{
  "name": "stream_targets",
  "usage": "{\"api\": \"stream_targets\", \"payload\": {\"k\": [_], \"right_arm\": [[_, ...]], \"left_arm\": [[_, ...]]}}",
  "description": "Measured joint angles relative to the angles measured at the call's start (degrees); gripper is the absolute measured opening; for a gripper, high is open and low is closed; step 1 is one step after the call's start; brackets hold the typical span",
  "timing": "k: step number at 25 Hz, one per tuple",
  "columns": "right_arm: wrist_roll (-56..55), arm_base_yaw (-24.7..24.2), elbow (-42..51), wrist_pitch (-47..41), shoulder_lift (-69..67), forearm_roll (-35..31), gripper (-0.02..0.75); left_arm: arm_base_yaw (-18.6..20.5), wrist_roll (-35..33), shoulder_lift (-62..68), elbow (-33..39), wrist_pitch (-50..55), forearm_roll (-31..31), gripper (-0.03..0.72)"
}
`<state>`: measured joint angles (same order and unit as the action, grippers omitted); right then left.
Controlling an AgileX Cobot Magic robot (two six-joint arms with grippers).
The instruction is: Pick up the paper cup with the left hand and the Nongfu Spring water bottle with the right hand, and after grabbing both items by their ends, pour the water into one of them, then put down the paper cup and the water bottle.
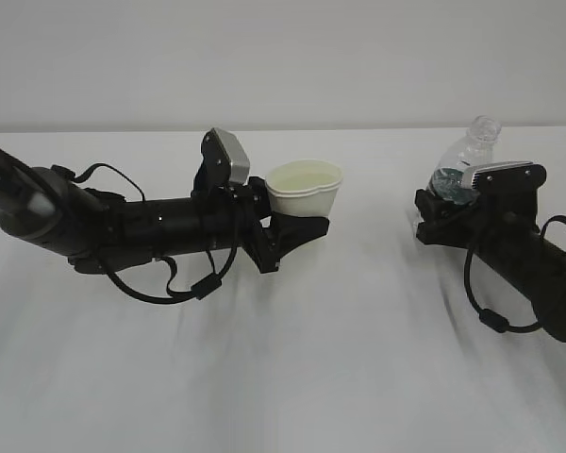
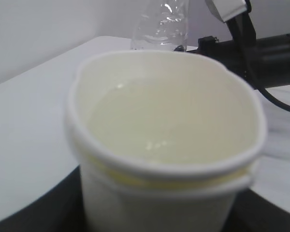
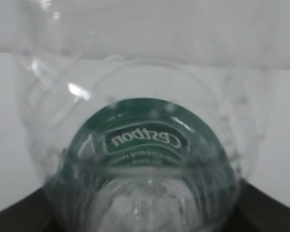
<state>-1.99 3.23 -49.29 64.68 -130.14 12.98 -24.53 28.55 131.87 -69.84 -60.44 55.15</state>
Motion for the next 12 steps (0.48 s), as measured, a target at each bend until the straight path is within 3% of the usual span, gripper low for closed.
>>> {"api": "stream_targets", "payload": {"k": [7, 12], "right_arm": [[-0.03, 0.0, 0.0, 0.33, 0.0, -0.46, 0.55], [-0.03, 0.0, -0.1, 0.54, 0.0, -0.58, 0.568]], "left_arm": [[0.0, 0.0, 0.0, 0.0, 0.0, 0.3, 0.417], [0.0, 0.0, 0.0, 0.0, 0.0, 0.39, 0.417]]}}
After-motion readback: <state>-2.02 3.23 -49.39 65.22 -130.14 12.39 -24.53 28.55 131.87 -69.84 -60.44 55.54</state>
